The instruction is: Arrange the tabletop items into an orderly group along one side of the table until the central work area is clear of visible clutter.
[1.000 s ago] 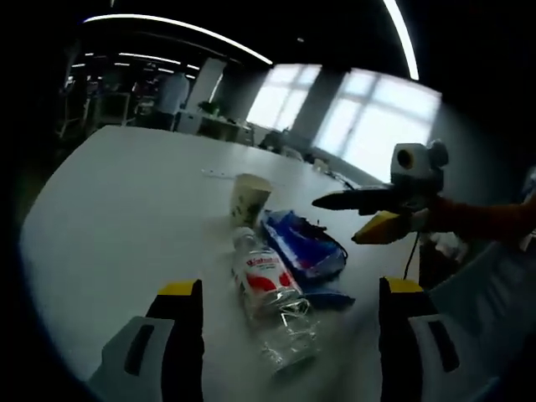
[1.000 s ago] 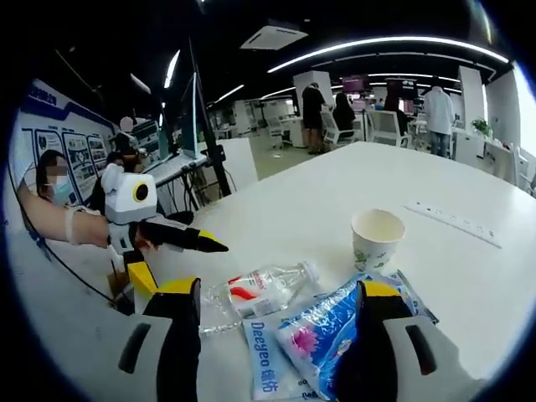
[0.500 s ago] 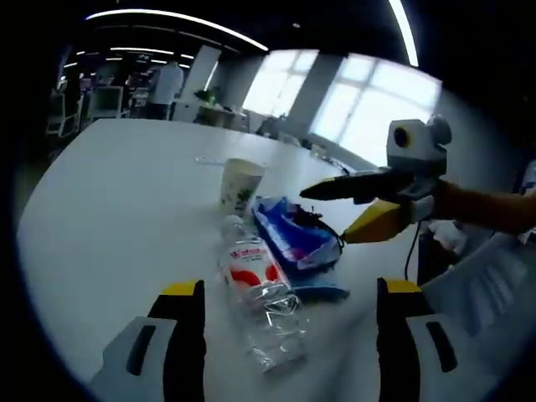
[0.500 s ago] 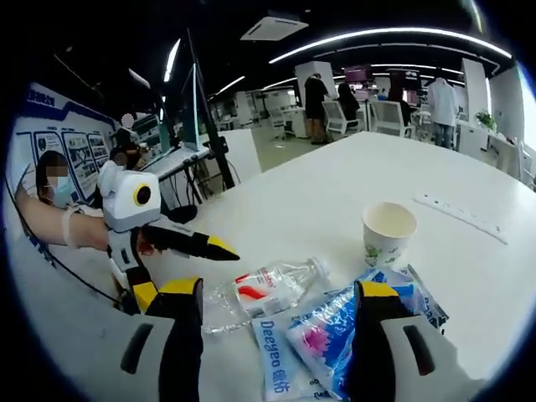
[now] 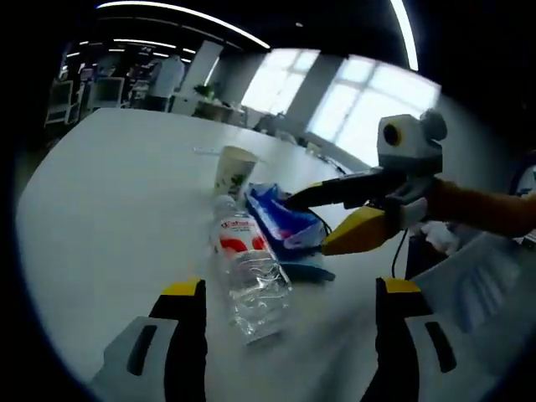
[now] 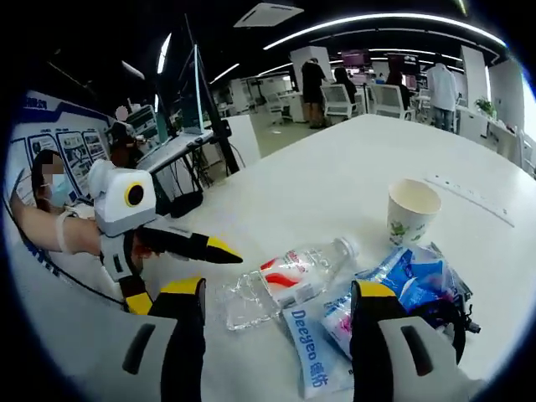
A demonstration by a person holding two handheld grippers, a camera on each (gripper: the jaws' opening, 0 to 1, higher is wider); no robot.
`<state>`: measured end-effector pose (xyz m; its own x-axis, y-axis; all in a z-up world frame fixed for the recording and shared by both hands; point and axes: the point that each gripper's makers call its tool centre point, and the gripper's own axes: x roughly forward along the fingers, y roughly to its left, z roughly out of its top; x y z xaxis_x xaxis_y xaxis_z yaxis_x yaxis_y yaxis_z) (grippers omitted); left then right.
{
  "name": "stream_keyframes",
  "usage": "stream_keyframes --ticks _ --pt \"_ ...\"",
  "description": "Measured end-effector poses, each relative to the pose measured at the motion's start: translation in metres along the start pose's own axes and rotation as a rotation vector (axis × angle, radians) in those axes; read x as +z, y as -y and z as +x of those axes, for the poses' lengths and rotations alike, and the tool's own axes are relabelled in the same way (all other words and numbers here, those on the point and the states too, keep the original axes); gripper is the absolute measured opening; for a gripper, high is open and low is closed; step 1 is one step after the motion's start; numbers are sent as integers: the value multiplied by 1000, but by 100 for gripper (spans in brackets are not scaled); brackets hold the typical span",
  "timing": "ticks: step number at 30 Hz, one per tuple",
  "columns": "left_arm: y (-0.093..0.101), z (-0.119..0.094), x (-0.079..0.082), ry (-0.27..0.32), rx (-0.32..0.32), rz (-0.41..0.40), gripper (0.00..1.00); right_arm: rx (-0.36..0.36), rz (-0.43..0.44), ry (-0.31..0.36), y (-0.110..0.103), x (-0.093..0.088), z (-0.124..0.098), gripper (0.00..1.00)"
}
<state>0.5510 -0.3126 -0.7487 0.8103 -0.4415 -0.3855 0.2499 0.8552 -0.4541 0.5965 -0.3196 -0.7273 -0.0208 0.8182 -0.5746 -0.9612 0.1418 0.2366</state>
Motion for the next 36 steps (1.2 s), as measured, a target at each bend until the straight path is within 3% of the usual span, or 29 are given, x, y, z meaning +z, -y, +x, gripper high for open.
stream_keyframes --ticks 4,14,24,30,36 --pt "2 -4 -4 -13 -8 5 78 -6 9 -15 -1 -3 4 66" --pt "8 -10 -12 -25 -33 -18 75 -9 155 -53 6 -5 19 68" --pt "11 -7 -13 -32 -38 -27 73 2 148 -156 -2 -17 28 64" --pt "15 -6 -16 -37 -51 -32 71 -45 214 -167 3 -19 38 63" --pt "17 -6 -17 -39 -57 -42 71 -89 165 -237 9 -29 42 58"
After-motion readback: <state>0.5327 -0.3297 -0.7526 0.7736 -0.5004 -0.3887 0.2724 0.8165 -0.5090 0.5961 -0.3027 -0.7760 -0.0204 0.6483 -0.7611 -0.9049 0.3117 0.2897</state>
